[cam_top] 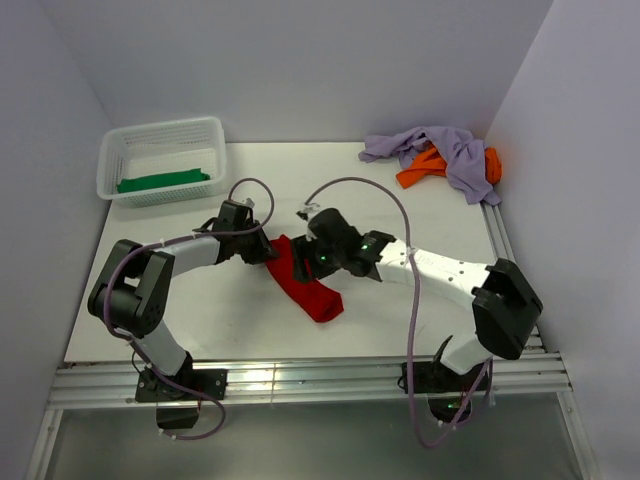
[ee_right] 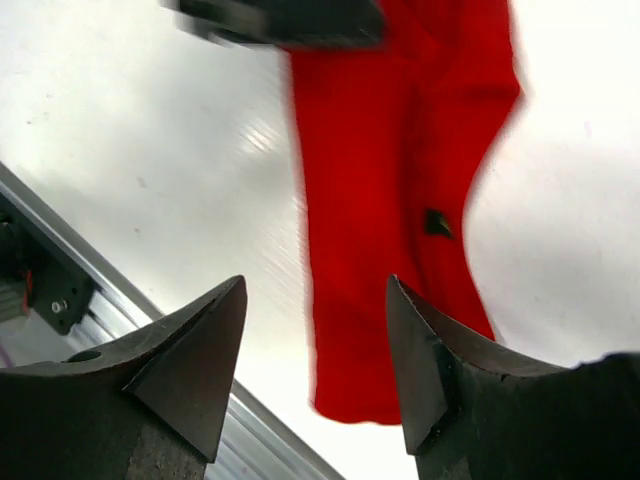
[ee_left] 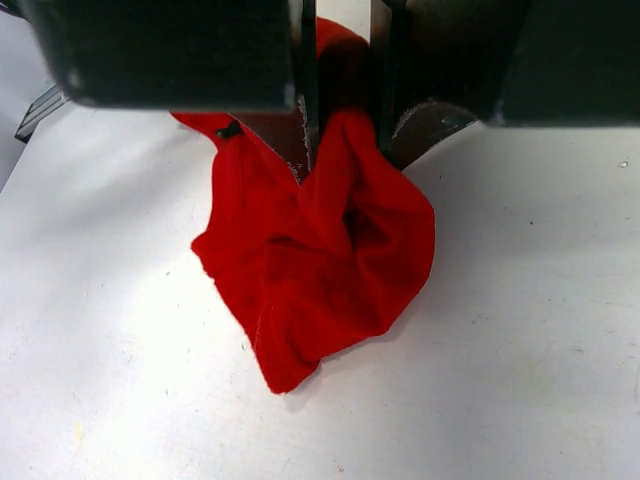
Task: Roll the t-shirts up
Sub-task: Roll the tshirt
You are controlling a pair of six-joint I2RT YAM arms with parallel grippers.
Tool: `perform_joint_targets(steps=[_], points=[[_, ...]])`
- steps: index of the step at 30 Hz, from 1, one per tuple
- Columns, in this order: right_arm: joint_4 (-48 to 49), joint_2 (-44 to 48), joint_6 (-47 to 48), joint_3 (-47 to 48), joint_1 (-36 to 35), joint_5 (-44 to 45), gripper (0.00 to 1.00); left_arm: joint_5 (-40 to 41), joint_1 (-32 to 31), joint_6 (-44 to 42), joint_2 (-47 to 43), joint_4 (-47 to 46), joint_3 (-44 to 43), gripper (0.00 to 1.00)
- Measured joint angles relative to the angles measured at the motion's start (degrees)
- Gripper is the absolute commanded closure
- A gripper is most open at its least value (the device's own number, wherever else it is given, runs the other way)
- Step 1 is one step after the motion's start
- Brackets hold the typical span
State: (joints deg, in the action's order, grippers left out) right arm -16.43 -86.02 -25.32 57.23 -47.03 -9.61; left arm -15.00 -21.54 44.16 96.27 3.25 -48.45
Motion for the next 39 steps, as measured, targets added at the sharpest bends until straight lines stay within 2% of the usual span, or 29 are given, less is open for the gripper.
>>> perform_joint_targets(steps=[6,13,15,17,20,28,37,39], points=[[-9.79,-5.11,4.46,13.62,-14.86,17.38,0.34,-0.09,-0.04,-0.44,-0.02,-0.50,0.20,1.00],[-18.97,-19.43,6.54,21.79,-24.87,33.18,0.29,-0.50,-0.04,-0.85,-0.13,-1.09,0.48,1.00],[-21.03,-22.97,6.75,23.21,-26.16,37.22,0.22,-0.66,-0.04,-1.09,-0.13,-1.16,0.50,1.00],[-23.06,-26.10,6.93,25.03,-27.41,42.03,0.21,-0.74,-0.04,-1.33,-0.24,-1.27,0.61,1.00],[-24.79,-29.38,6.95,27.15,-28.65,47.43,0.21,-0.76,-0.04,-1.62,-0.35,-1.31,0.70,1.00],[-25.46,-30.53,7.26,28.46,-29.88,57.22,0.26,-1.62,-0.04,-2.84,-0.44,-1.84,0.98,1.00],[-22.08,-33.68,9.27,26.64,-29.99,61.05,0.27,-2.29,-0.02,-3.58,-0.44,-2.08,1.14,1.00],[-21.62,-34.58,9.31,26.73,-29.97,61.53,0.31,-2.38,-0.02,-3.74,-0.44,-2.08,1.14,1.00]])
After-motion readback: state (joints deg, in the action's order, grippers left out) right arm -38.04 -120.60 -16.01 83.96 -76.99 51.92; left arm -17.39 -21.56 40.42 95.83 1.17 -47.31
